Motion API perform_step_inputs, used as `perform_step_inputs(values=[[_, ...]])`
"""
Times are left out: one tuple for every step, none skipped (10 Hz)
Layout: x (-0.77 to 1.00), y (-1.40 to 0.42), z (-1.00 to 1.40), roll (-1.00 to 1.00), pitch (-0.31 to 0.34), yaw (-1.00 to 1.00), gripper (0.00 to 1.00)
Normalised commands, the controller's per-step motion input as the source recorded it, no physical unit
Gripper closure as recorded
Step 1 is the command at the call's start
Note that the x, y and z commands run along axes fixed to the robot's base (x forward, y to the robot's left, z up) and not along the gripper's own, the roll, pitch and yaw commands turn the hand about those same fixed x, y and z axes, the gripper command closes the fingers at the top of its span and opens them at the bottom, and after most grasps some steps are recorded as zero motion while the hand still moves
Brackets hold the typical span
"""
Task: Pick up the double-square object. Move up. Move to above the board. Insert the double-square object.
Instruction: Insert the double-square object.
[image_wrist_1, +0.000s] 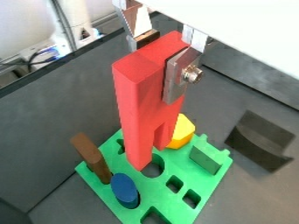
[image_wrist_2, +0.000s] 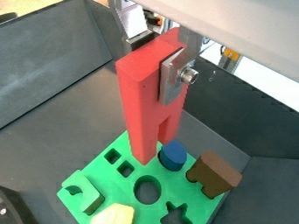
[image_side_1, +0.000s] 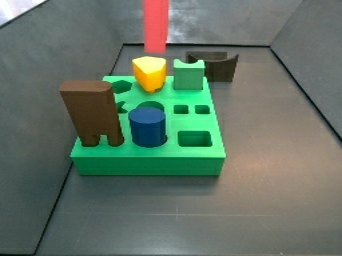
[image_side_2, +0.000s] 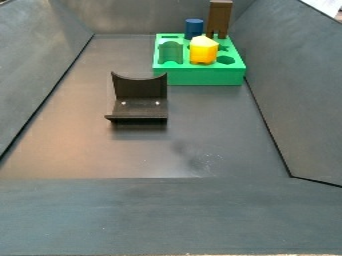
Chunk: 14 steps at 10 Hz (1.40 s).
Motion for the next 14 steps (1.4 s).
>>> perform_step_inputs(values=[[0.13, 0.0, -0.04, -0.03, 0.0, -1.0, 1.0], [0.25, 0.05, -0.01, -0.08, -0.059, -0.91, 1.0], [0.24, 0.05, -0.03, -0.07, -0.054, -0.92, 1.0], [0.36, 0.13, -0.06, -0.06, -0.034, -0.85, 1.0], [0.47, 0.15, -0.27, 0.0, -0.033, -0.77, 1.0], [0.4, 0.11, -0.34, 0.04, 0.0, -0.84, 1.0], [0.18, 0.05, -0.38, 0.03, -0.007, -0.98, 1.0], [0.15, 0.05, -0.39, 0.03, -0.011, -0.99, 1.0], [0.18, 0.04, -0.36, 0.02, -0.021, -0.98, 1.0], [0.22, 0.08, -0.3, 0.0, -0.03, -0.96, 1.0], [0.22, 0.08, -0.3, 0.0, -0.031, -0.96, 1.0], [0.22, 0.08, -0.31, 0.0, -0.029, -0.96, 1.0], [0.21, 0.07, -0.34, 0.01, -0.017, -0.96, 1.0], [0.2, 0.06, -0.35, 0.02, -0.011, -0.97, 1.0]])
